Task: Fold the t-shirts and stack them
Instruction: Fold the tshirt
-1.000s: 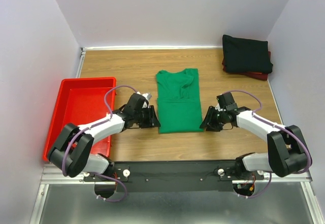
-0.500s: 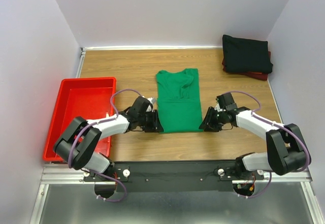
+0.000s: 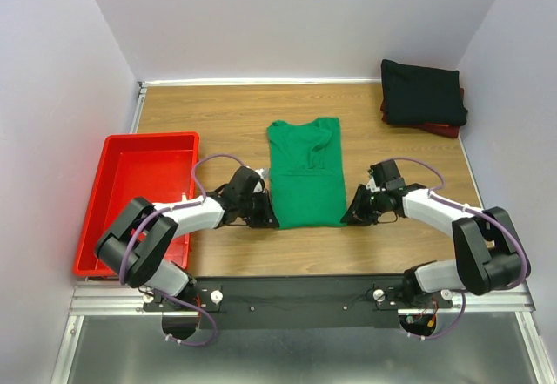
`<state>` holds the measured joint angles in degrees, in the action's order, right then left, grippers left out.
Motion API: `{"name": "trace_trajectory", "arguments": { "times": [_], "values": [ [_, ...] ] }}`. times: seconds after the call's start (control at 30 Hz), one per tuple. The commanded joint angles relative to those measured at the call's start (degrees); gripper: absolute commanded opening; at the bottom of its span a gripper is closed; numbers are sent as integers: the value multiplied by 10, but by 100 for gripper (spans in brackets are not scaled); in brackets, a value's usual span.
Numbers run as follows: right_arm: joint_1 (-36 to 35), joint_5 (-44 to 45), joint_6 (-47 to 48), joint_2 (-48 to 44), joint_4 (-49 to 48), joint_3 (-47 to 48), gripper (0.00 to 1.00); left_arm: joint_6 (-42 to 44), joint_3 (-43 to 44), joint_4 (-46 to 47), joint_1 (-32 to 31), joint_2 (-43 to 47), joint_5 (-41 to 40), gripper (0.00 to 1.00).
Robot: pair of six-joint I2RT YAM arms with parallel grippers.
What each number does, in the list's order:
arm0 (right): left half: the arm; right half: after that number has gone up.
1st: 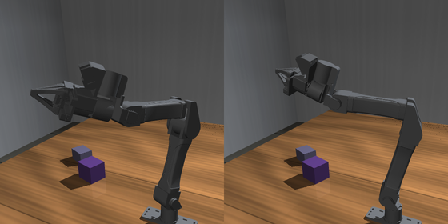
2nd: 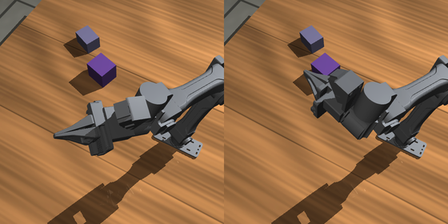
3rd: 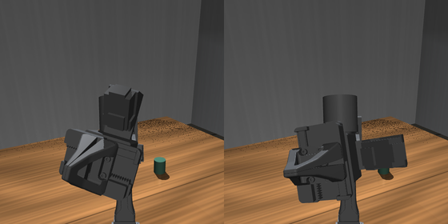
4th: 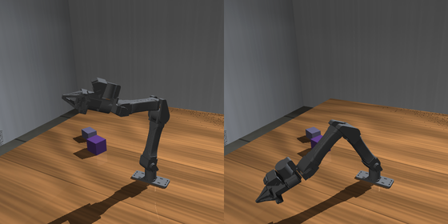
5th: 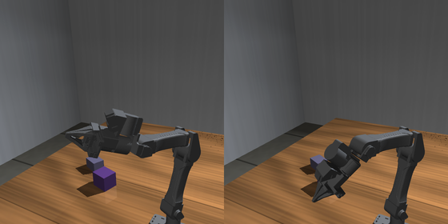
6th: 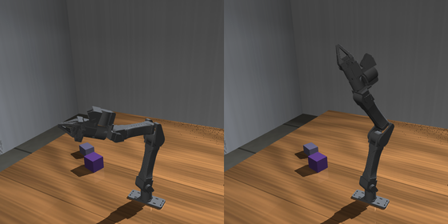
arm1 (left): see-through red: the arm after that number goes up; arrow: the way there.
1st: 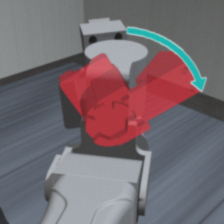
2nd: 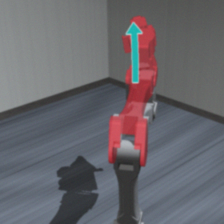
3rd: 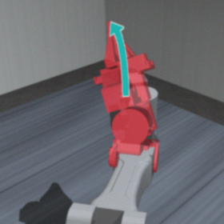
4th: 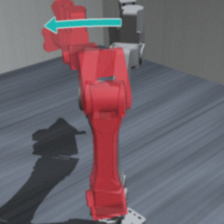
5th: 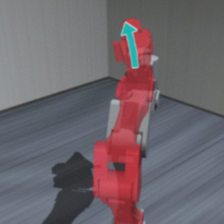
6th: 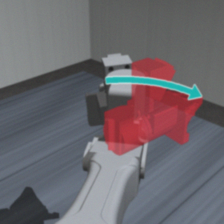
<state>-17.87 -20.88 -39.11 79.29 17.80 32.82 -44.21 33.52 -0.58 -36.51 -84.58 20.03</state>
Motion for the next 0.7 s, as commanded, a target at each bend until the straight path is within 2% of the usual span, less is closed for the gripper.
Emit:
{"name": "trace_trajectory", "arguments": {
  "times": [0.0, 0.03, 0.13, 0.2, 0.33, 0.47, 0.67],
  "values": [
    [2, -4, 3, 4, 2, -14, 22, 0, 11, -16, -6, 0, -11, 3],
    [2, -6, 4, -4, 3, -14, 16, 1, 15, -20, -6, 5, -11, 0],
    [2, -14, 2, -30, 6, -27, 4, 1, 10, -35, -9, 26, -16, 0],
    [2, -20, 2, -44, 11, -35, 0, 1, 5, -43, -12, 39, -19, 0],
    [0, -27, 1, -93, 35, -61, 0, -3, -12, -64, -23, 90, -25, 0],
    [-3, -32, -3, -183, 74, -78, 0, -26, -28, -81, -47, 139, -34, 0],
    [-7, -36, -15, -292, 144, -91, 1, -81, -57, -86, -109, 217, -59, 0]
  ]
}}
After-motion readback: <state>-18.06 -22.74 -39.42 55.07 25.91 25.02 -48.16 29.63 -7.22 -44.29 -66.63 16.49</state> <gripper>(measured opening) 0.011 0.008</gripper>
